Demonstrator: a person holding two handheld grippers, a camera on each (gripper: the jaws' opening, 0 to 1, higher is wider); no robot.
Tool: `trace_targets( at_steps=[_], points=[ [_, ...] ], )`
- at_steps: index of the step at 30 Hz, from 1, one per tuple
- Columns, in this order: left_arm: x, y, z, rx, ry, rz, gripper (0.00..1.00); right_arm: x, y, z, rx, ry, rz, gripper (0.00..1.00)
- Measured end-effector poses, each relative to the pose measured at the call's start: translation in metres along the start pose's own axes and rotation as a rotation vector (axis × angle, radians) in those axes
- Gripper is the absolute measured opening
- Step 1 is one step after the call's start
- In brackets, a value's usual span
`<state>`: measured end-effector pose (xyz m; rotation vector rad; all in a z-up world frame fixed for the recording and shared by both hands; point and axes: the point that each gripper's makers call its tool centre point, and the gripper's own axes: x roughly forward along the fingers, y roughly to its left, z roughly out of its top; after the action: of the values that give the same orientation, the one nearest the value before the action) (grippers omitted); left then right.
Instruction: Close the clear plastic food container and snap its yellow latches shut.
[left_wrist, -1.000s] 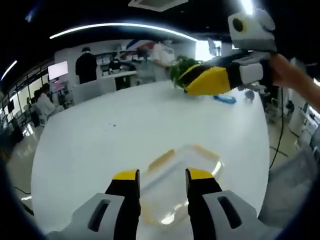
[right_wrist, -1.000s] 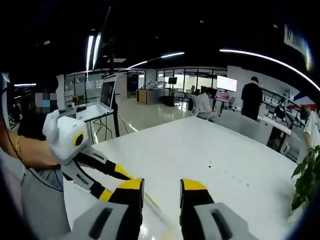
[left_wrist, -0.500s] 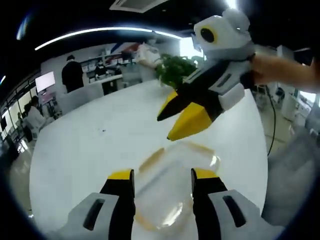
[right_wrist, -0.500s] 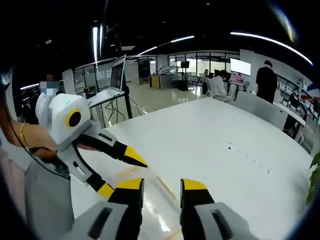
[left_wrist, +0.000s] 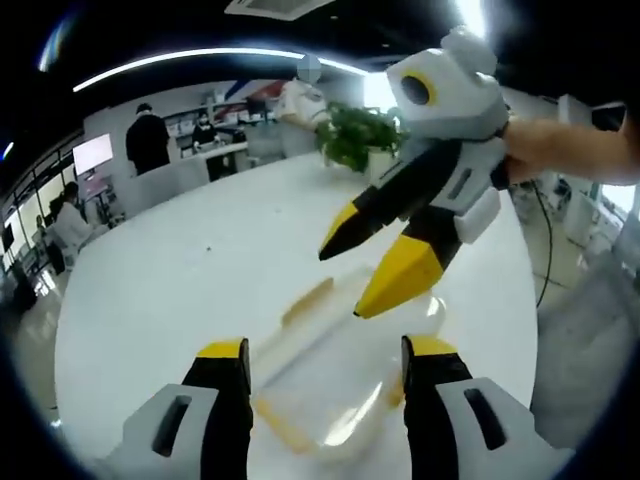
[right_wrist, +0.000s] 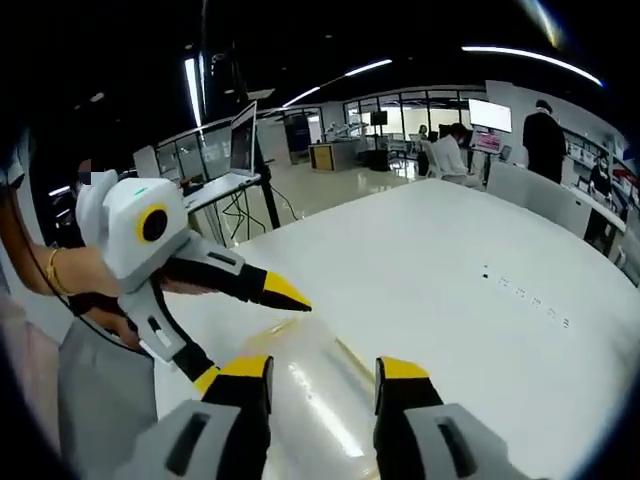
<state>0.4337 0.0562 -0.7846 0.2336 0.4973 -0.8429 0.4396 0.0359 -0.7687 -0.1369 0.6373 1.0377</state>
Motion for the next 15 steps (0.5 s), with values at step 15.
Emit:
trace_targets(
  at_steps=[15],
  points=[
    [0.001,0.003,-0.003,-0.027,0.002,-0.001,0.59,0.010,0.003,-0.011,0.060,0.028,0.027,0.34]
  ],
)
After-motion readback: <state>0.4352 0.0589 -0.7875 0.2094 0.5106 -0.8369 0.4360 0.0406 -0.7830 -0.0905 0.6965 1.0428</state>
